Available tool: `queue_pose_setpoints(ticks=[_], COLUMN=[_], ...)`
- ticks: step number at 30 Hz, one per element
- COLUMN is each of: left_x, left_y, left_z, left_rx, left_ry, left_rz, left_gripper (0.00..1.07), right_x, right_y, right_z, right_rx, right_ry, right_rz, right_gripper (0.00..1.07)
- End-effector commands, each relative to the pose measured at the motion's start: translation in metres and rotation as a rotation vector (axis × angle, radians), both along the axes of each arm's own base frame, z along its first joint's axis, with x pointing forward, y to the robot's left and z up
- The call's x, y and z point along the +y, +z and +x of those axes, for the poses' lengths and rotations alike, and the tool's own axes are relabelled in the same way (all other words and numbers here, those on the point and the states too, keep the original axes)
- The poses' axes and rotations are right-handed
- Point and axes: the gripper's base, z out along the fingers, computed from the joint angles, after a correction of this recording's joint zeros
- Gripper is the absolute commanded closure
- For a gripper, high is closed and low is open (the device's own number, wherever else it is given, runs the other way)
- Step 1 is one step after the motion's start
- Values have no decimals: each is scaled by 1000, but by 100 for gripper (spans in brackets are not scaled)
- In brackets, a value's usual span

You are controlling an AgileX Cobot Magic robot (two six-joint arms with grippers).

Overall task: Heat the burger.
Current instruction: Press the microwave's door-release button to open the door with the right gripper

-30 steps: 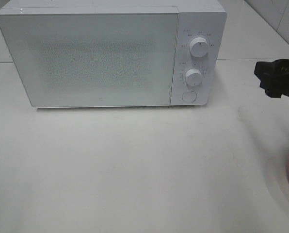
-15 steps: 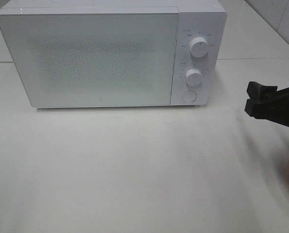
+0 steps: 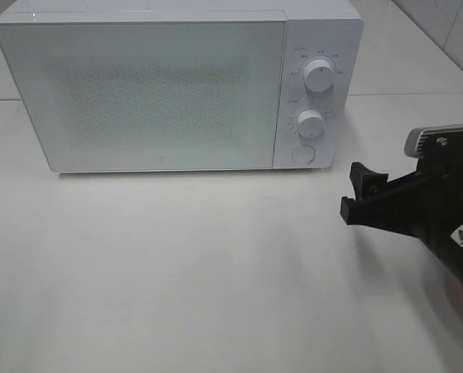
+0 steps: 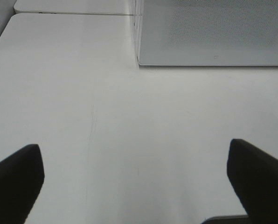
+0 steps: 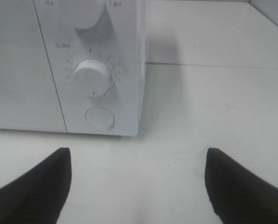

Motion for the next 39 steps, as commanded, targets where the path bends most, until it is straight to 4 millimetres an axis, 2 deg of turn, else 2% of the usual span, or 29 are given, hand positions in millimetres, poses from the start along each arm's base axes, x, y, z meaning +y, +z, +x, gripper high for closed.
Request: queue_pose_setpoints(ticks=[1, 10, 23, 26, 28, 31, 33, 34, 36, 39], left_x=[0, 0, 0, 0, 0, 0, 0, 0, 0, 0], left_y=[1, 1, 1, 1, 1, 1, 1, 1, 1, 1], left_z=[-3, -3, -3, -3, -3, -3, -3, -3, -3, -3], left_rx=[-35, -35, -35, -35, -35, -35, -35, -35, -35, -35], left_ry=[1, 1, 1, 1, 1, 1, 1, 1, 1, 1], left_rz=[-8, -8, -8, -8, -8, -8, -8, -8, -8, -8], left_gripper=[6, 6, 6, 6, 6, 6, 6, 6, 6, 6], right_x=[10, 34, 37, 37, 37, 37, 37, 37, 37, 37], right_y=[5, -2, -1, -1, -1, -1, -1, -1, -2, -2], right_z=[1, 7, 8, 8, 8, 8, 8, 8, 8, 8], right_rx=[-89, -76, -75, -72, -64, -62, -51, -51, -39, -33], right_ry=[-13, -24, -38, -52, -85, -95, -135, -135, -172, -194], right_rz=[-2, 12, 70, 131, 269, 310, 480, 480, 637, 731], right_gripper=[31, 31, 32, 34, 38, 40, 47, 47, 54, 59])
